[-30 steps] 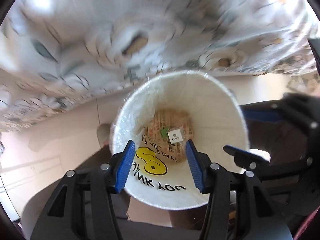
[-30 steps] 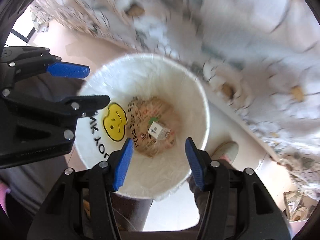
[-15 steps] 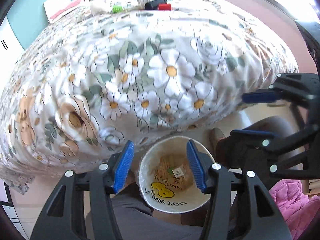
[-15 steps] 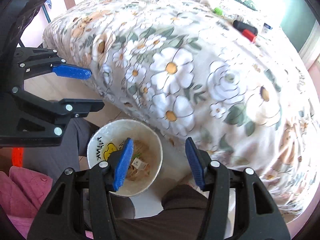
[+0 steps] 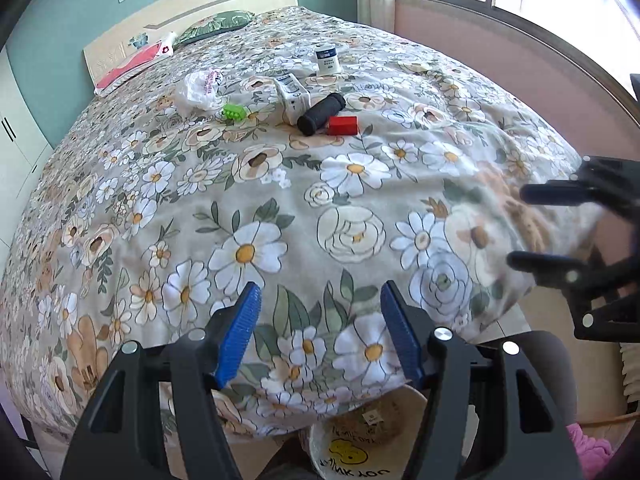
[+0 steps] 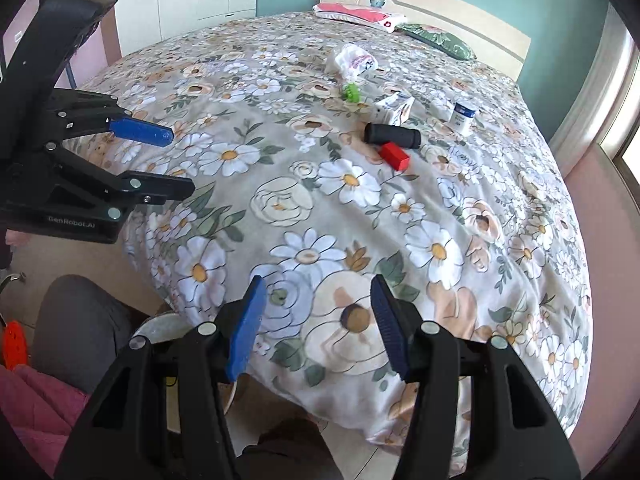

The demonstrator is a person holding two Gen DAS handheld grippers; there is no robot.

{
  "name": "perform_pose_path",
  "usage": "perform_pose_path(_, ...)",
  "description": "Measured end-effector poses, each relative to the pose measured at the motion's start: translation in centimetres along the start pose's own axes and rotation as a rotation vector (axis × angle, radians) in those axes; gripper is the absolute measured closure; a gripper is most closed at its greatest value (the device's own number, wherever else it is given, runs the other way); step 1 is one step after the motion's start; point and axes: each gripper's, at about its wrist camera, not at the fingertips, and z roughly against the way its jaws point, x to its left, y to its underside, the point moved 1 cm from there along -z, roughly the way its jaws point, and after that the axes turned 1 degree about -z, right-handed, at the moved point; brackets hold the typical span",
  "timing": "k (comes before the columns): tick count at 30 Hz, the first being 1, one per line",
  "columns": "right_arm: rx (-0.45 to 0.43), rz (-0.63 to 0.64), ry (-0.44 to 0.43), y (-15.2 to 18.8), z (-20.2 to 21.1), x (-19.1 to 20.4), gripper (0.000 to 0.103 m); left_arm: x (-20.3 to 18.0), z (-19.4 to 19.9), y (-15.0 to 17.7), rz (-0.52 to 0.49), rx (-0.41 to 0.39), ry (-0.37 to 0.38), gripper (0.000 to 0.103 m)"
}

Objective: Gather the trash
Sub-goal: 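Move both open tools back toward the items on the bed, then grasp the milk carton with the left tool while the right tool grasps the red block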

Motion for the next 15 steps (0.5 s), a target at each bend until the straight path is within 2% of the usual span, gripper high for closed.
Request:
perform_pose_path(8, -0.025, -0.015, -0.014, -4.9, -4.4, -6.1, 0.048, 3.0, -4.7, -10.5, 0.054, -0.005, 0.026, 0.038)
perform_pose_path(12, -0.013, -0.009, -0.034, -7.0, -7.8, -8.5, 0.048, 3.9, -8.1, -15.7, 0.063, 0.000, 0.015, 0.038)
perform_pose_path(15, 0.004, 0.008, -0.057, -8.4, -10.9, -9.7, 0.048, 4.6, -11.1, -19.1, 0.090, 0.019, 0.039, 0.038)
